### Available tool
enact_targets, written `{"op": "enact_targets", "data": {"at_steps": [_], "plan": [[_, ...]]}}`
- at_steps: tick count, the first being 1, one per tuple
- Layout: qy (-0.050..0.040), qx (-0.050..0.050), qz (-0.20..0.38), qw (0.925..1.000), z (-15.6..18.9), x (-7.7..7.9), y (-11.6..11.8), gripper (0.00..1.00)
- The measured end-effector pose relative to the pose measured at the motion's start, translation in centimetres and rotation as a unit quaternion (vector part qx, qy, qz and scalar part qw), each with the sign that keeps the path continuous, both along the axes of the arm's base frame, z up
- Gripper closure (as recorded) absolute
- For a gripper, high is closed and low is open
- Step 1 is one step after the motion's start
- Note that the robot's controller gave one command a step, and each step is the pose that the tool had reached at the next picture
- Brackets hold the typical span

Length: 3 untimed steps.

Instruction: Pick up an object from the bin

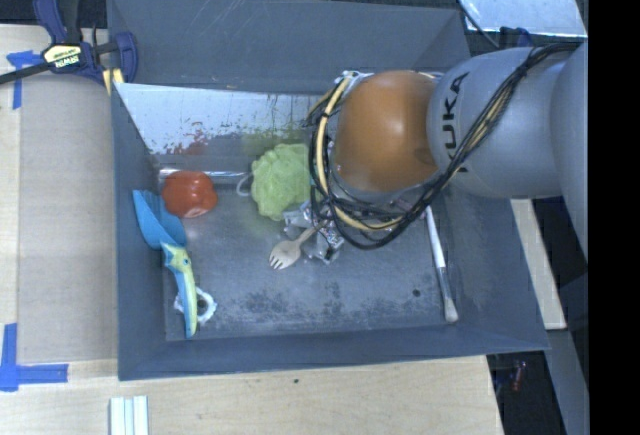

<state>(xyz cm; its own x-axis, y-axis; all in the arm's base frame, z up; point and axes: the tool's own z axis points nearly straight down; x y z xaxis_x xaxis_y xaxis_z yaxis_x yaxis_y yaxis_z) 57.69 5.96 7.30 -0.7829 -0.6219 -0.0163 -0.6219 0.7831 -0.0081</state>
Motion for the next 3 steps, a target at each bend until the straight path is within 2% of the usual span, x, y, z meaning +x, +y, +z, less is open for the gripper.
{"op": "enact_targets", "data": {"at_steps": [1, 3], "plan": [[0.0000, 0.000, 0.000, 1.0000, 0.0, 0.0, 0.0, 1.00], [-0.0006, 0.000, -0.001, 1.0000, 4.2, 0.0, 0.0, 1.00]]}}
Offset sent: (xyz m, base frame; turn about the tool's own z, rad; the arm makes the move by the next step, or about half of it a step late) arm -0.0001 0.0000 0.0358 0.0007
